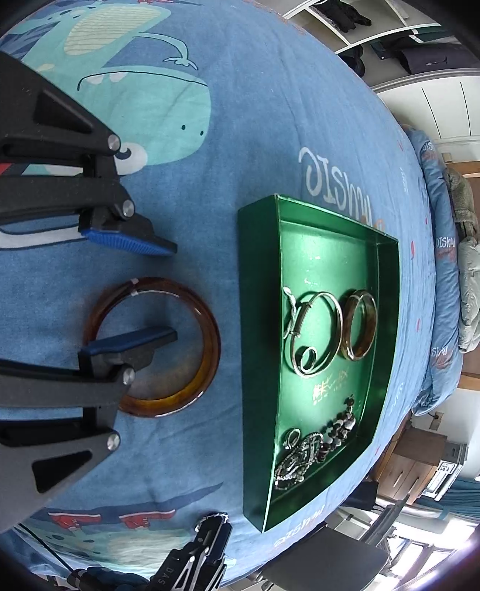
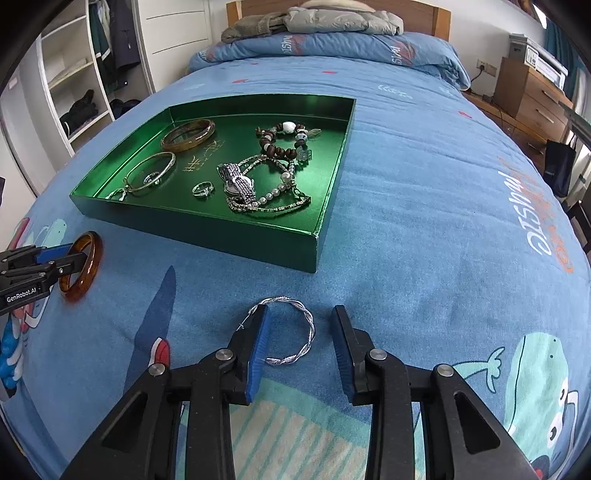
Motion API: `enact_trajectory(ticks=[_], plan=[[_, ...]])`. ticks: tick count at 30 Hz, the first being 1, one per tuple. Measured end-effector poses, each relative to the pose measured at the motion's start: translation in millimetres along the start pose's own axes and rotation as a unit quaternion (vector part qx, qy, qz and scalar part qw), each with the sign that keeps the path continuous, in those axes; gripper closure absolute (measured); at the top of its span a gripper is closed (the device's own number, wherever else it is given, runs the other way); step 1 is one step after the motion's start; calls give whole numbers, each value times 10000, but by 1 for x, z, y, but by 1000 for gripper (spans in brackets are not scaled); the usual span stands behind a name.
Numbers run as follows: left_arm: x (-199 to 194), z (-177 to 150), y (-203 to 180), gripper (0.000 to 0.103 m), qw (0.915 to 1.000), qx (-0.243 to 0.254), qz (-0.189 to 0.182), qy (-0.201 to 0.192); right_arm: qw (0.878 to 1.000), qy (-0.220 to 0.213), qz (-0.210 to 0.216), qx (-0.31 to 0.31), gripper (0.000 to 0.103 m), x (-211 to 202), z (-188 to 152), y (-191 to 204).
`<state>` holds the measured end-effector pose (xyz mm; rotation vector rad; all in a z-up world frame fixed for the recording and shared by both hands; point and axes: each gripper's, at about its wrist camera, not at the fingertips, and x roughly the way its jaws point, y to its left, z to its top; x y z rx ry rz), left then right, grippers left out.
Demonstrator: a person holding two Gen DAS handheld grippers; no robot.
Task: Organize jewelry
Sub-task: 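Grasp the twisted hoop with the right tool while the left tool grasps the amber bangle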
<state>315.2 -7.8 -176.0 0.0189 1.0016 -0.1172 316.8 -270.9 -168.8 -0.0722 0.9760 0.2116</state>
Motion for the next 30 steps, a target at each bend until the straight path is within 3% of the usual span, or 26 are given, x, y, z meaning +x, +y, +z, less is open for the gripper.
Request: enact_trajectory(ticks=[7, 17, 30], plan=[[3, 3, -3, 66, 10000, 16, 79, -34, 9999, -77, 22, -108, 77, 1, -1, -1], [4, 4, -10, 68, 9996, 94, 267, -73, 9997, -213, -23, -123, 95, -1, -3, -6], [0, 3, -23, 92, 9990, 221, 352, -183, 9993, -371, -56, 28, 98, -9, -8, -14]])
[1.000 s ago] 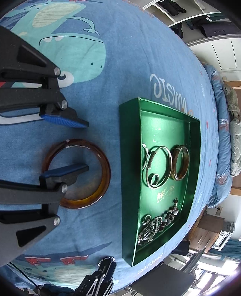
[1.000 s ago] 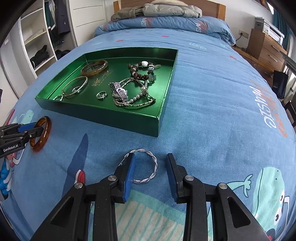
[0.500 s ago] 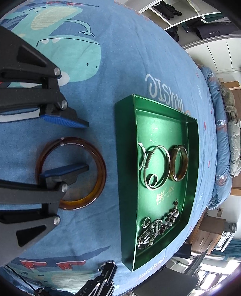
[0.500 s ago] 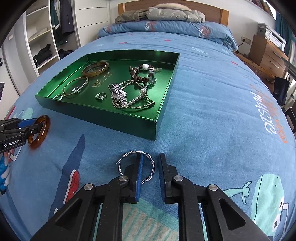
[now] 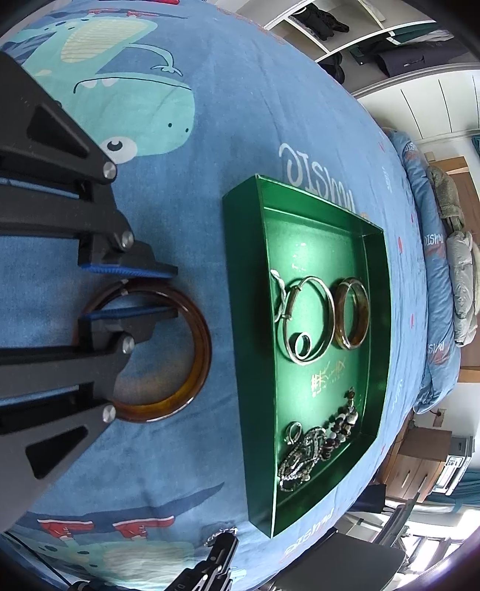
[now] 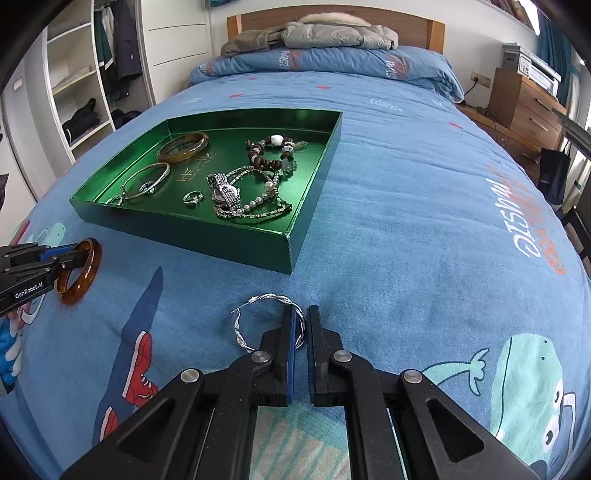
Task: Organize jewelry
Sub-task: 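Lower the hoop and amber bangle into the green tray and open both tools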
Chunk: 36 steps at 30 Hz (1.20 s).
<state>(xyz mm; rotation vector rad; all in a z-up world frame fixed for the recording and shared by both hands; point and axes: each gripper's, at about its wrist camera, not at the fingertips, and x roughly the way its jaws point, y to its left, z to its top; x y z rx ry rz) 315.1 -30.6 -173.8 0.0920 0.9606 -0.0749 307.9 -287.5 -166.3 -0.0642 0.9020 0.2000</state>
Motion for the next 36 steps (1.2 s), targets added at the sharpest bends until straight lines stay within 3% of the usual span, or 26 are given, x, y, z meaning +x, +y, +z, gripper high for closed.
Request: enact_trajectory(ticks=[6, 14, 20, 28, 36], plan=[[-12, -1, 4, 94, 9999, -111, 20, -82, 9994, -296, -10, 199, 98, -21, 2, -8], [-54, 2, 16, 94, 9987, -133, -99, -482, 9969, -675, 157, 372, 98, -52, 6, -4], [-72, 32, 21, 94, 9970, -91, -221, -736, 9960, -823, 315, 128, 98, -55, 39, 15], [-27, 85, -3, 94, 9976, 97, -320, -611, 9973, -620, 381, -73, 98, -3, 98, 33], [30, 101, -29, 94, 9992, 290, -223, -158, 9996, -73, 175, -225, 98, 52, 112, 38]])
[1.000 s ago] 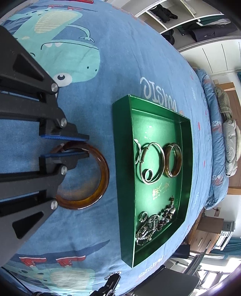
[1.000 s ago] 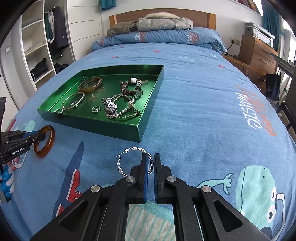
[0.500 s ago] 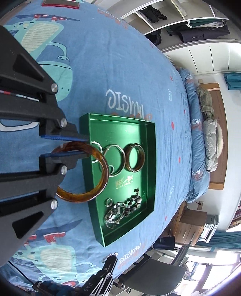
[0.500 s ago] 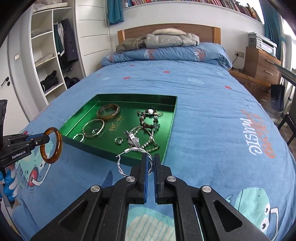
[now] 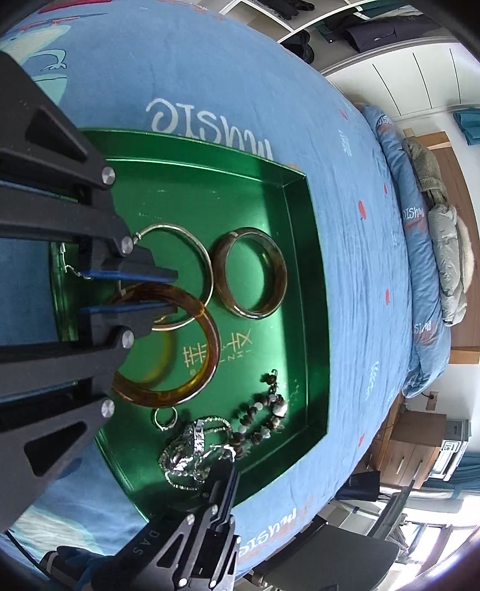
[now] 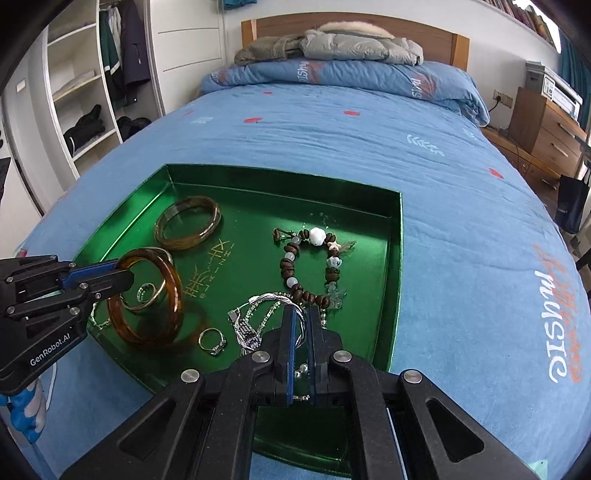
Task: Organize jewelry
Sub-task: 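Lower the hoop and amber bangle into the green tray and open both tools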
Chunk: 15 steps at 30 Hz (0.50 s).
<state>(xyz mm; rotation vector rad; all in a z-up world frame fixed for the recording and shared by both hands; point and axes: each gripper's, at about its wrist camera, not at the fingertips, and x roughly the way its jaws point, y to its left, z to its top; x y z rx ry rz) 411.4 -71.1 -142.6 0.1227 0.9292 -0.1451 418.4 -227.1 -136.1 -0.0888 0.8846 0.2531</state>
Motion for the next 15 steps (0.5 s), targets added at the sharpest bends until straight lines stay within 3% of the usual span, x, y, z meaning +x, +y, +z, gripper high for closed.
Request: enact_trajectory(ticks=[7, 9, 13, 15], plan=[[9, 1, 3, 92, 9997, -120, -152, 121, 9997, 229, 10, 39, 96, 9, -8, -3], [4, 1, 4, 91, 9996, -124, -230, 95, 9997, 191, 45, 108, 81, 5, -10, -5], [-18, -3, 3, 75, 9997, -99, -229, -86, 9997, -63, 110, 203, 72, -18, -11, -3], [-37, -9, 3, 71, 9993, -106, -251, -250, 9994, -224, 109, 236, 62, -36, -15, 1]])
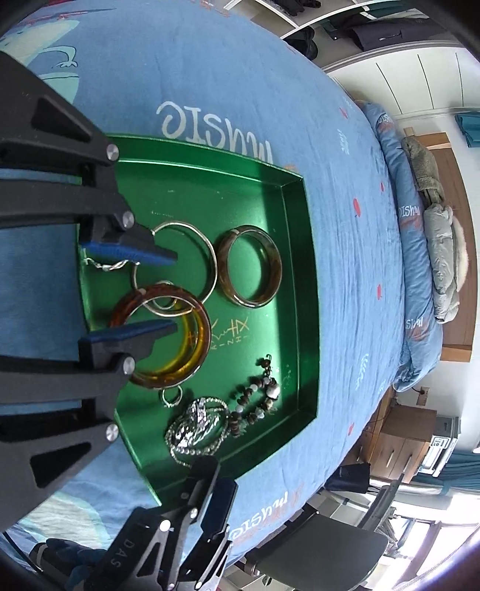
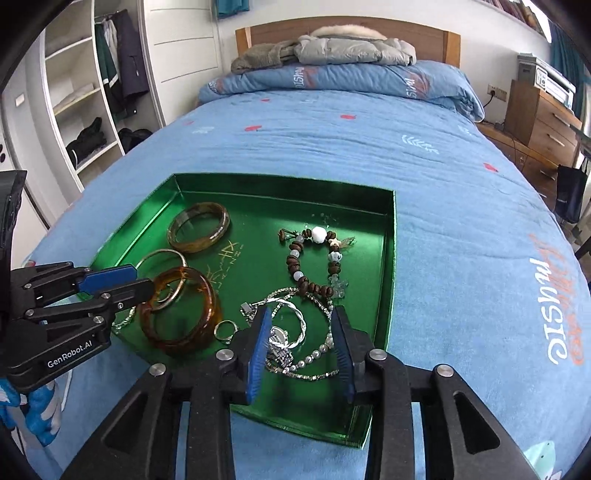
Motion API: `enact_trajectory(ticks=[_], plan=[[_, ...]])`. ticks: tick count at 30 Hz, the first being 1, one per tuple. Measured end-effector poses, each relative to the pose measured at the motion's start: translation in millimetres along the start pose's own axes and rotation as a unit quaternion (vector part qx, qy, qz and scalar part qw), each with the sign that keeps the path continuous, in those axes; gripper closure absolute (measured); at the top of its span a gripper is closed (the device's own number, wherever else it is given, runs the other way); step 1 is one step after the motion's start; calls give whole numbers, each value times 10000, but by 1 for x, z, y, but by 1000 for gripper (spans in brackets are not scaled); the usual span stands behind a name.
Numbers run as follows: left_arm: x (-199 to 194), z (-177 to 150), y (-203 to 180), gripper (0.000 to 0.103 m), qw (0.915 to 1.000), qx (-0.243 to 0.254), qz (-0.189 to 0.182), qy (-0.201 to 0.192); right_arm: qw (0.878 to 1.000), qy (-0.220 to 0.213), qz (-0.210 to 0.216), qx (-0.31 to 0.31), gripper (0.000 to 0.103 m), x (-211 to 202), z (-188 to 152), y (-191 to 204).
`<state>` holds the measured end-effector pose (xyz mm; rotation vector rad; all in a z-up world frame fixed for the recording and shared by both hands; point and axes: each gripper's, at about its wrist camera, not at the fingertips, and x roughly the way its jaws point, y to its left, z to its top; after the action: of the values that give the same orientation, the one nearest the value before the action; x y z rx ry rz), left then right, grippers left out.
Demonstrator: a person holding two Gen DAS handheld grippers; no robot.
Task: Organize jewelry
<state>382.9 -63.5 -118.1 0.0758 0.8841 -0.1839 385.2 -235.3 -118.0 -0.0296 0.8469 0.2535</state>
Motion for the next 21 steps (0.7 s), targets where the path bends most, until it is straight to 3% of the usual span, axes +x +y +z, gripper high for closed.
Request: enact_trajectory(ticks=[2, 9, 17, 21], plan=[[-22, -8, -2, 65, 9998, 21, 55, -190, 9999, -155, -31, -26, 61, -19, -7, 7], [-99, -41, 1, 63, 9973, -124, 254, -683, 9983, -570, -34, 80, 38, -92, -44, 38], [-185, -78, 10, 63, 9915, -343, 404, -1187, 9944, -1038, -116, 185, 33, -178, -80, 71], [-219, -95, 12, 63, 9884, -382, 469, -1394, 9918, -1258, -225, 97, 25, -215, -91, 88]])
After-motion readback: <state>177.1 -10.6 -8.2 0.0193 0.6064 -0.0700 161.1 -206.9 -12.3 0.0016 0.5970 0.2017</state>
